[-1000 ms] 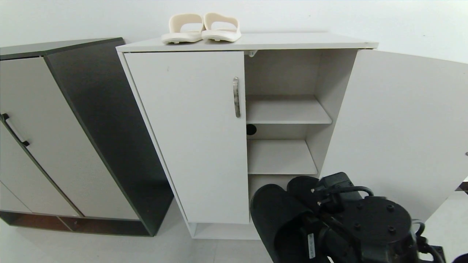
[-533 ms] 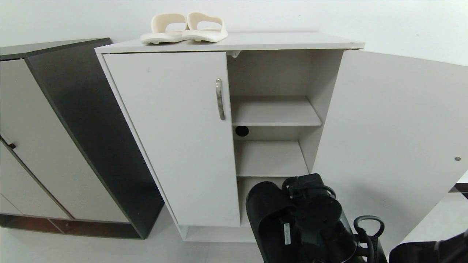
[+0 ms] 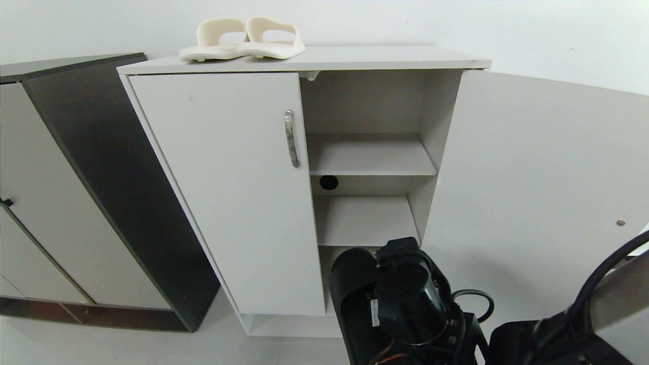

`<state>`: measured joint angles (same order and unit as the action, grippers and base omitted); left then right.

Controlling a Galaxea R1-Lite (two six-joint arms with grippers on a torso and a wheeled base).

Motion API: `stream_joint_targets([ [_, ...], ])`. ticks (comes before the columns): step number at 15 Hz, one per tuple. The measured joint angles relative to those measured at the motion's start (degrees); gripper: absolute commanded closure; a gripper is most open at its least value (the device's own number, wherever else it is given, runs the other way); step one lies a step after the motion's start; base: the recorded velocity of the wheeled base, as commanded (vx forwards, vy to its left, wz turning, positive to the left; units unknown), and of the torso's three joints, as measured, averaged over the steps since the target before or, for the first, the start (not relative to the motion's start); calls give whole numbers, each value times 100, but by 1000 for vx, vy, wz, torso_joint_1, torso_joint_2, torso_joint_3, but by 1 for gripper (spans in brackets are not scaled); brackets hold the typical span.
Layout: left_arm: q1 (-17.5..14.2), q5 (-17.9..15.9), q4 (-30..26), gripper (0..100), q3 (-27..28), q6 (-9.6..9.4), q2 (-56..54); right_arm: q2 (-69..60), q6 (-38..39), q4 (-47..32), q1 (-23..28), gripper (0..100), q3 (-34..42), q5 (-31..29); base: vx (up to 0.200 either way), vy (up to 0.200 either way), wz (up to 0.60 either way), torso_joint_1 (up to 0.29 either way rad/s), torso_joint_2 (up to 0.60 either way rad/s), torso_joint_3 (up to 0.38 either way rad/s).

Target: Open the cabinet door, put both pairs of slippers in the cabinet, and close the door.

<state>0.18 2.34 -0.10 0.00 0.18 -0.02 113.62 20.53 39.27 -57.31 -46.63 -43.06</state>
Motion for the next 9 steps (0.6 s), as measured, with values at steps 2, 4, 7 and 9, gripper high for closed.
stream_joint_targets([
  [2, 0, -2, 0, 100, 0, -9, 0, 105, -39, -7, -2, 100, -246, 11, 0, 0, 0, 0, 0, 0],
  [4, 0, -5, 2, 100, 0, -11, 0, 289, -91, -18, -44, 100, -563, 9, 0, 0, 0, 0, 0, 0],
  [7, 0, -16, 0, 100, 0, -18, 2, 545, -79, -24, -18, 100, -750, 0, 0, 0, 0, 1, 2, -147],
  [9, 0, -16, 0, 100, 0, -18, 2, 667, -69, -21, -27, 100, -783, -18, 0, 0, 0, 7, 2, -181],
])
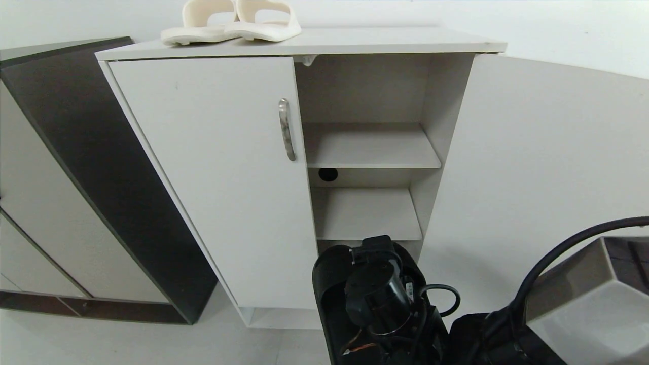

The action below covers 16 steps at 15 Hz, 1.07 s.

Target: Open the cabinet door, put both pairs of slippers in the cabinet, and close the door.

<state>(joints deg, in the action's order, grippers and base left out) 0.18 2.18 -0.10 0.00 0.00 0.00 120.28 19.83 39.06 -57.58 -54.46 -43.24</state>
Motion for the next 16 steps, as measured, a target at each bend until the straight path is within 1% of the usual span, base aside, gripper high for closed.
stream_joint_targets([
  [7, 0, 0, 0, 100, 0, 0, 0, 336, 41, 76, 35, 100, -56, -55, 0, 0, 0, 4, 4, -197],
  [10, 0, -9, -1, 100, 0, 0, 0, 450, 39, 137, 144, 100, -149, -252, 0, 0, 0, -1, 2, -173],
  [12, 0, -2, -1, 100, 0, -2, 0, 466, -54, 389, 174, 100, -205, -439, 0, 0, 0, 0, 0, 0],
  [14, -2, -2, 0, 100, 0, 2, 0, 447, -445, 1133, 179, 100, -144, -492, 0, 0, 0, 0, 0, 0],
  [15, 0, -2, 0, 100, 0, 5, 0, 435, -613, 1370, 179, 100, -76, -496, 0, 0, 0, 0, 0, 0],
  [16, 0, -2, 0, 100, 0, 7, 0, 430, -853, 1871, 184, 100, 10, -501, 0, 0, 0, 0, 0, 0],
])
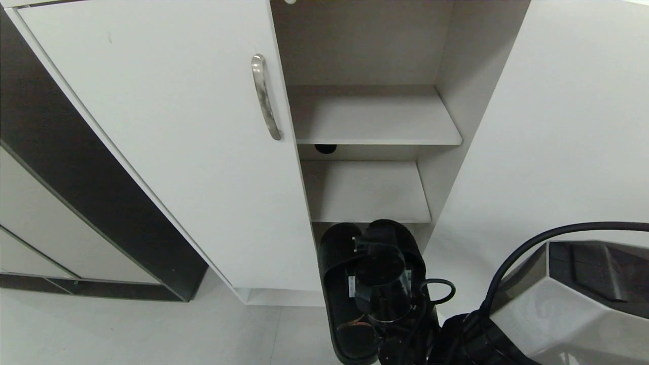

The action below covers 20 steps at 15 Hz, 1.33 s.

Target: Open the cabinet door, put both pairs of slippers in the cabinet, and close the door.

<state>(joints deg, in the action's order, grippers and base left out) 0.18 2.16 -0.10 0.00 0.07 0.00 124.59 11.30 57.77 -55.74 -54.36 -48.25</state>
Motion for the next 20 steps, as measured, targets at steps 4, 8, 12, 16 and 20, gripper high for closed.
stream_joint_targets([
  [4, 0, 0, 2, 100, 0, 0, 0, 116, -594, 1065, 150, 100, 279, 6, 0, 0, 0, 0, 0, 0],
  [8, -2, -2, 0, 100, 0, 0, 0, 422, -606, 1320, 290, 100, 310, 9, 0, 0, 0, 0, 0, 0],
  [12, 0, -5, 0, 100, 0, 0, 0, 556, -611, 1371, 351, 100, 266, 2, 200, 0, 0, -1, 4, 2],
  [16, 4, -6, 0, 100, 0, 0, 0, 586, -622, 1378, 362, 100, 251, -74, 150, 0, 0, 4, 4, 2],
  [20, -2, 0, 0, 100, 0, 0, 0, 691, -611, 1356, 362, 100, -27, -83, 0, 0, 0, 0, 0, 0],
])
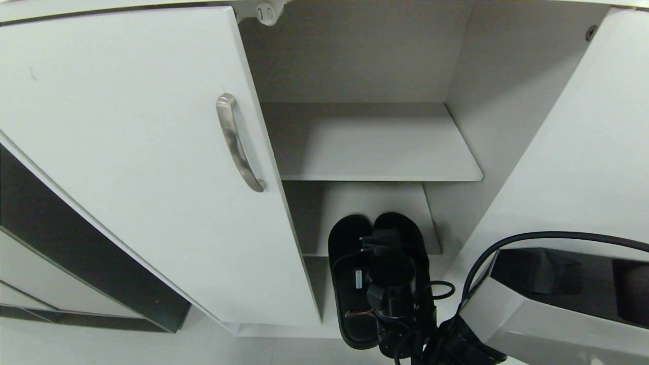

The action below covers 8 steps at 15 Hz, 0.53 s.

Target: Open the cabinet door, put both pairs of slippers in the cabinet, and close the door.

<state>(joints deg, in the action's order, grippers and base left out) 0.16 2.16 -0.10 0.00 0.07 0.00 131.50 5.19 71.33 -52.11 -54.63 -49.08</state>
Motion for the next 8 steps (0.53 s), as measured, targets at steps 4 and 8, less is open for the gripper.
stream_joint_targets([
  [4, 2, 0, 0, 100, 0, -2, 0, 260, -112, -295, 112, 100, -739, 12, 0, 0, 0, 0, 0, 0],
  [8, 2, 2, 0, 100, 0, 6, 0, 568, -123, -956, 516, 100, -1808, 67, 0, 0, 0, 0, 0, 0],
])
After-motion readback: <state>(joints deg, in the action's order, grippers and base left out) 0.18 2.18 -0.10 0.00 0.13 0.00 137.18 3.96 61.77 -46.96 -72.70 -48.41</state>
